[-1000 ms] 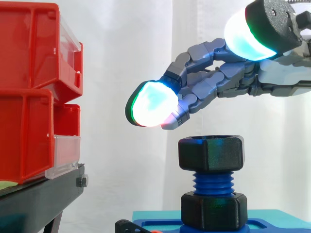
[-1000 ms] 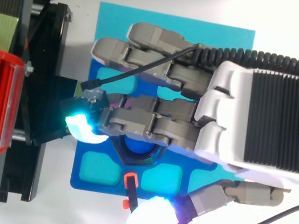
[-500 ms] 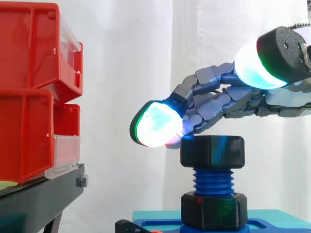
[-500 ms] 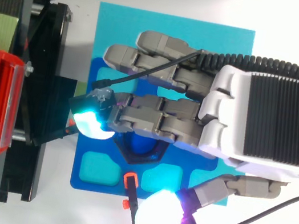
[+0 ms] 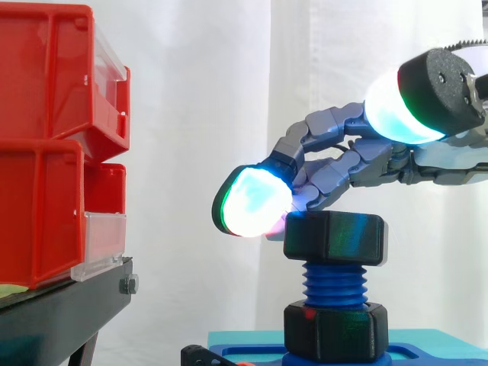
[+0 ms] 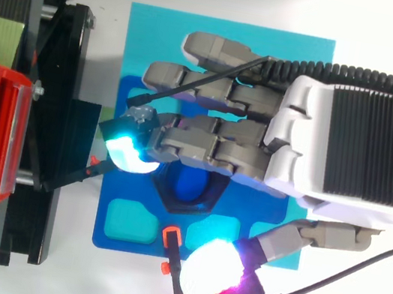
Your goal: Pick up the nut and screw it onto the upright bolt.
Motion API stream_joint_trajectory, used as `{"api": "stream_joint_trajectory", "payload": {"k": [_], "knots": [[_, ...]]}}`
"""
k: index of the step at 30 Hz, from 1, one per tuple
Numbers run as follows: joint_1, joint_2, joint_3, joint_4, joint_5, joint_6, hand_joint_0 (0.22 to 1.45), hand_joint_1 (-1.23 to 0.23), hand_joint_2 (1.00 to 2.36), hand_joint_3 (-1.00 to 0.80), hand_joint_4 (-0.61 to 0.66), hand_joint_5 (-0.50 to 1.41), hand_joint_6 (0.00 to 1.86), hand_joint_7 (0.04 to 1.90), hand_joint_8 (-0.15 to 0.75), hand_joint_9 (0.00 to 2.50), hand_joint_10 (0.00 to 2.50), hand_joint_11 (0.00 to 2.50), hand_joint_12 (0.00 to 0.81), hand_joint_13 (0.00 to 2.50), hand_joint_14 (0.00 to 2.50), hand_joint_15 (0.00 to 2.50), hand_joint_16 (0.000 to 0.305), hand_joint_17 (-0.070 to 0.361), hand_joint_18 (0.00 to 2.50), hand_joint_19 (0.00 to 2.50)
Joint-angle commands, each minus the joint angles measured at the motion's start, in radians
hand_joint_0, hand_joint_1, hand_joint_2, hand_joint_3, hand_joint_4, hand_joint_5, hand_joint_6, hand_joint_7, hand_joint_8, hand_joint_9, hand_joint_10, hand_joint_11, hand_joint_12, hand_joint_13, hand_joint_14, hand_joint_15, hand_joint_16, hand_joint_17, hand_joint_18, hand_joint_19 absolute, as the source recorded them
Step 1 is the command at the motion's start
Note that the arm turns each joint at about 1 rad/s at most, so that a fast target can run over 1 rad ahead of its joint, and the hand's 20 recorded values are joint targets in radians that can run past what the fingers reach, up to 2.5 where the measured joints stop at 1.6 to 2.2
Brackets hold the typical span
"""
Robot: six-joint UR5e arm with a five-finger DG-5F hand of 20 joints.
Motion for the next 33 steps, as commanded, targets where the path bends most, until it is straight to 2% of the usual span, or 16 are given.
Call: {"api": "stream_joint_trajectory", "payload": {"k": [1, 5, 13, 26, 28, 33], "knots": [[-0.006, -0.001, 0.001, -0.007, -0.001, -0.004, 0.49, -0.19, 1.00, -0.50, 0.21, -0.11, 0.50, 0.95, 0.242, 0.45, 0.00, 0.00, 0.302, 0.27, 0.00, 0.00, 0.036, 0.081, 0.00, 0.00], [-0.012, 0.001, -0.001, -0.011, -0.005, -0.006, 0.49, -0.19, 1.00, -0.50, 0.22, -0.11, 0.50, 0.97, 0.244, 0.47, 0.00, 0.00, 0.300, 0.27, 0.00, 0.00, 0.035, 0.078, 0.00, 0.00], [-0.018, 0.001, 0.001, -0.017, -0.012, -0.006, 0.50, -0.20, 1.00, -0.50, 0.18, -0.08, 0.50, 1.17, 0.253, 0.52, 0.00, 0.00, 0.296, 0.30, 0.00, 0.00, 0.033, 0.074, 0.00, 0.00], [-0.031, 0.001, 0.002, -0.017, -0.019, -0.006, 0.52, -0.24, 1.00, -0.50, 0.18, -0.02, 0.50, 1.37, 0.269, 0.71, 0.00, 0.00, 0.270, 0.39, 0.00, 0.00, 0.027, 0.061, 0.00, 0.00], [-0.034, 0.003, 0.002, -0.017, -0.022, -0.006, 0.52, -0.24, 1.00, -0.50, 0.17, 0.00, 0.50, 1.47, 0.266, 0.77, 0.00, 0.00, 0.268, 0.38, 0.00, 0.00, 0.027, 0.060, 0.00, 0.00], [-0.040, 0.001, 0.016, -0.020, -0.036, -0.008, 0.53, -0.23, 1.00, -0.50, 0.10, 0.04, 0.54, 1.39, 0.252, 0.96, 0.00, 0.00, 0.240, 0.48, 0.00, 0.00, 0.021, 0.048, 0.05, 0.00]]}}
